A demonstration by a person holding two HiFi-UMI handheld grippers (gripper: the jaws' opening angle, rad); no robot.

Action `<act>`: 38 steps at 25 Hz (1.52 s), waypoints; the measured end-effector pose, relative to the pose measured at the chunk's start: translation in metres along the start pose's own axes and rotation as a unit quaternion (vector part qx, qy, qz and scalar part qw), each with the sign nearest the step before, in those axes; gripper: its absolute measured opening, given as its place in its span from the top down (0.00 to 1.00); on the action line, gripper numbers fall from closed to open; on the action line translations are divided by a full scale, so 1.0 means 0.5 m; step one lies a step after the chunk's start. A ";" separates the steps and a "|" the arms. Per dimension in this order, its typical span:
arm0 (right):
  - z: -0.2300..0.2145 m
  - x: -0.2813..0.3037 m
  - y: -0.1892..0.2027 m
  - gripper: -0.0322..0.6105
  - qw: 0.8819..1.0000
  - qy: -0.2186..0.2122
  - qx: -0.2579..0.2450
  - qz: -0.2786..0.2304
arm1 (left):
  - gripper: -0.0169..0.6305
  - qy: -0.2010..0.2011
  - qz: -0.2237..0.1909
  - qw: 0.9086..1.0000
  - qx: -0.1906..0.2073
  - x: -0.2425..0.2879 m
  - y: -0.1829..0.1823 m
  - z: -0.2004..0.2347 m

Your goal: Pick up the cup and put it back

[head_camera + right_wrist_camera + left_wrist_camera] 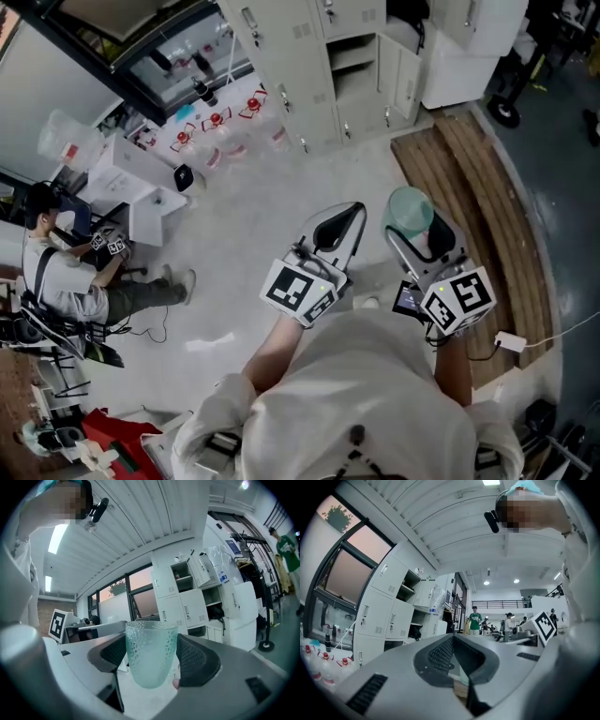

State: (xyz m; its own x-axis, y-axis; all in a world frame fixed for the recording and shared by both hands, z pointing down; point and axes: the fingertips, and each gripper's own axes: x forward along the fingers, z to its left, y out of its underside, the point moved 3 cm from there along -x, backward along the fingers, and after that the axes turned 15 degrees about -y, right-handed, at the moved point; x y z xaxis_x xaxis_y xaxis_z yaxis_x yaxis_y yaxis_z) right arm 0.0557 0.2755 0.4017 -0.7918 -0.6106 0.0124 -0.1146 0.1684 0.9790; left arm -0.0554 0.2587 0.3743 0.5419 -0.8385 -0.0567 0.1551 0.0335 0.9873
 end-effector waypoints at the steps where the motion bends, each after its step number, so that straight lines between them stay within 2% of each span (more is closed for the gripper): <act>1: 0.007 -0.006 0.000 0.44 1.000 0.002 -0.001 -0.001 | 0.96 0.001 -0.001 1.000 -0.006 -0.008 -0.001 -0.002; 9: 0.034 -0.040 0.000 0.44 1.000 0.011 -0.001 -0.010 | 0.96 -0.005 -0.018 1.000 0.001 -0.048 -0.016 -0.017; 22: 0.044 -0.032 0.006 0.44 1.000 0.006 0.005 -0.008 | 0.96 -0.019 -0.016 1.000 -0.002 -0.059 -0.016 -0.002; 32: -0.016 0.000 0.008 0.44 0.999 0.029 0.014 -0.002 | 0.96 -0.004 -0.006 1.000 -0.011 0.010 -0.001 0.035; 38: -0.085 0.060 0.002 0.44 0.999 0.041 0.019 0.008 | 0.96 0.003 0.001 1.000 -0.019 0.087 0.008 0.093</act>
State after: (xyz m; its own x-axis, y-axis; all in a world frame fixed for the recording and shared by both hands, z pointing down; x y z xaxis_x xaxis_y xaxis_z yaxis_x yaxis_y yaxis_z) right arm 0.0572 0.2245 0.4116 -0.7428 -0.6679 0.0463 -0.1261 0.2075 0.9701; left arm -0.0697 0.1973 0.3826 0.5479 -0.8347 -0.0558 0.1857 0.0563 0.9810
